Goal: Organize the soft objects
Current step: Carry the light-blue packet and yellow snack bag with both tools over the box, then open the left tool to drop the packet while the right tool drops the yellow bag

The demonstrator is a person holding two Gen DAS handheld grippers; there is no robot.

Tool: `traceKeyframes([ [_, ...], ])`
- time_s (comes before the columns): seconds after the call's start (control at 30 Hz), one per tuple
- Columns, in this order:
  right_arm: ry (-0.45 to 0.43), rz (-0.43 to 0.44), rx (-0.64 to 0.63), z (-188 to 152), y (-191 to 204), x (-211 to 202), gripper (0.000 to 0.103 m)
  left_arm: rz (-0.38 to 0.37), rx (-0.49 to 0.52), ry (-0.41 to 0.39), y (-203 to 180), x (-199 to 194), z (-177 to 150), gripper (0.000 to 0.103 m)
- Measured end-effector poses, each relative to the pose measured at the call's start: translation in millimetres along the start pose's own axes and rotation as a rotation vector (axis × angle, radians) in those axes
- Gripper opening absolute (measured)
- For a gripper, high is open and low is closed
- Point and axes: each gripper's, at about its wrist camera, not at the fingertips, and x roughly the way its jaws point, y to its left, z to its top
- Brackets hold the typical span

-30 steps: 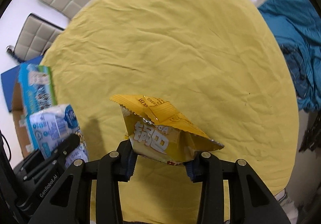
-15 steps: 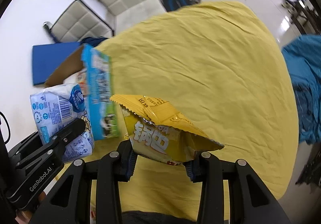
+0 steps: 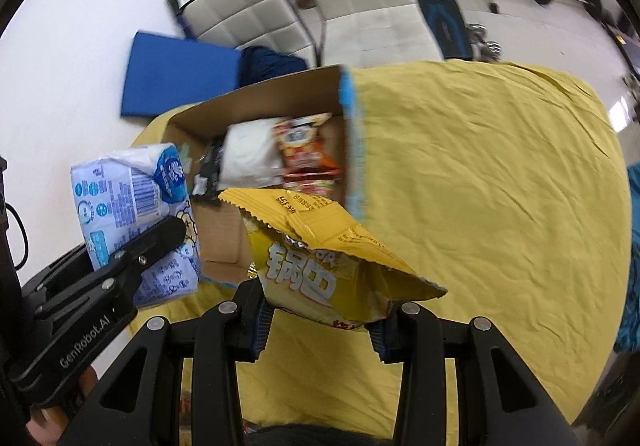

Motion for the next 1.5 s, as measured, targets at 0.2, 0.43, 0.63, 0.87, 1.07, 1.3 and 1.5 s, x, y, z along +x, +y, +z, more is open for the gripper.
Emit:
traceKeyframes([
  [0.2, 0.053, 0.007, -0.067, 6, 50, 41, 0.041, 0.030, -0.065, 0.034, 69, 13, 4, 0.025],
  [0.43, 0.133, 0.005, -0.105, 12, 82, 112, 0.041, 0.004, -0.129, 0.103, 120, 49, 2, 0.025],
  [0.63, 0.210, 0.023, -0.107, 20, 91, 174, 0.042, -0.044, -0.150, 0.215, 144, 99, 0, 0.026],
  [0.87, 0.284, 0.011, -0.125, 18, 95, 219, 0.042, -0.062, -0.124, 0.307, 154, 147, -5, 0.026],
  [1.07, 0.337, -0.007, -0.122, 15, 91, 246, 0.042, -0.064, -0.111, 0.347, 157, 168, -10, 0.027],
  [1.3, 0.362, -0.023, -0.117, 17, 92, 258, 0.043, -0.043, -0.104, 0.369, 154, 174, -17, 0.029],
  [1.5, 0.371, -0.060, -0.135, 20, 99, 260, 0.048, 0.008, -0.105, 0.373, 155, 172, -23, 0.032],
])
